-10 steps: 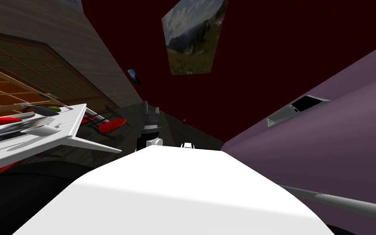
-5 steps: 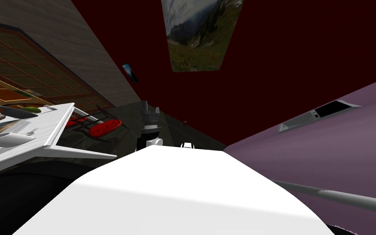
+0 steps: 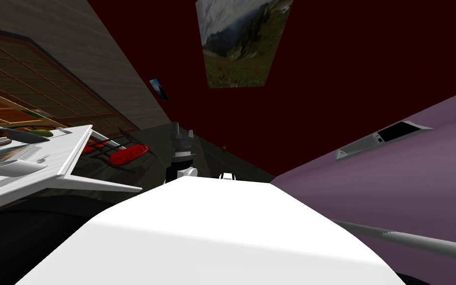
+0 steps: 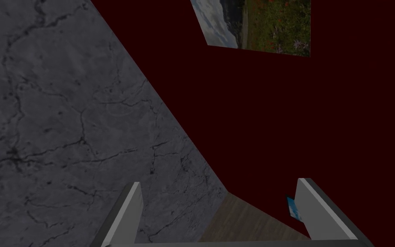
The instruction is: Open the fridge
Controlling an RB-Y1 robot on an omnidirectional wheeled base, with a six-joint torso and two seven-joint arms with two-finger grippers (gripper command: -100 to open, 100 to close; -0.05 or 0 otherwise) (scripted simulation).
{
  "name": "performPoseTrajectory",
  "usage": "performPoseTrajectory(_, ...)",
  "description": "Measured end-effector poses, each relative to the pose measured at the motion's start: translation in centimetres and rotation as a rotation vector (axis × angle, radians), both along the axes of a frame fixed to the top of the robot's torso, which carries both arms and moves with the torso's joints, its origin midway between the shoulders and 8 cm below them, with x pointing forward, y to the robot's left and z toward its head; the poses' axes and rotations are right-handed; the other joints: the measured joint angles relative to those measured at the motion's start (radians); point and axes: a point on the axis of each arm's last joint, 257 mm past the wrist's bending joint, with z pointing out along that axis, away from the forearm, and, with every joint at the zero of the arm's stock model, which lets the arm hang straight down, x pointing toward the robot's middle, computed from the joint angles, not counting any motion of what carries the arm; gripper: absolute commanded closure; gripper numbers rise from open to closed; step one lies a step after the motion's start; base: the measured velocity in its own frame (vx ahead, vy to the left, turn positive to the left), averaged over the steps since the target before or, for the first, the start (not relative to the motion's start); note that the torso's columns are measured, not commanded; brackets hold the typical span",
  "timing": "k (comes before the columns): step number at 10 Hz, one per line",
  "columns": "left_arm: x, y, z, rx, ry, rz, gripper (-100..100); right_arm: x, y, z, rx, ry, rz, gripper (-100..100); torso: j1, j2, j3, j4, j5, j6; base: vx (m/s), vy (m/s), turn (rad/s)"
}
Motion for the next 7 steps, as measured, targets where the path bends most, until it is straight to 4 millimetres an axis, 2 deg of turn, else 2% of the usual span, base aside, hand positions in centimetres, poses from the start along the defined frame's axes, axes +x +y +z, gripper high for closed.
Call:
performPoseTrajectory(1, 0.0, 0.0, 0.0, 0.0, 0.0, 0.0, 0, 0.0, 0.0, -0.1, 0.001, 0.001, 0.001, 100, 0.0, 0.0, 0.001, 0.0, -0.001, 0.0, -0.179, -0.002, -0.357)
performPoseTrajectory(2, 0.0, 0.0, 0.0, 0.0, 0.0, 0.0, 0, -1.3, -1.7, -1.8, 0.007, -0.001, -0.037, 100, 0.0, 0.012, 0.007, 0.004, 0.001, 0.004, -0.273, 0.021, -0.204)
performPoseTrajectory(3, 0.0, 0.0, 0.0, 0.0, 0.0, 0.0, 0, -3.5, -3.0, -3.1, 0.012, -0.007, -0.099, 100, 0.008, 0.02, 0.013, 0.008, 0.006, 0.005, -0.162, 0.022, 0.003)
performPoseTrajectory(6, 0.0, 0.0, 0.0, 0.0, 0.0, 0.0, 0, -8.2, -6.5, -8.7, 0.08, -0.105, -0.244, 100, 0.013, 0.001, -0.001, 0.001, 0.008, 0.005, -0.012, 0.012, 0.006)
performPoseTrajectory(7, 0.0, 0.0, 0.0, 0.0, 0.0, 0.0, 0, -8.5, -7.1, -9.7, 0.095, -0.142, -0.259, 100, 0.012, 0.001, -0.001, 0.001, 0.008, 0.005, 0.018, -0.003, 0.001)
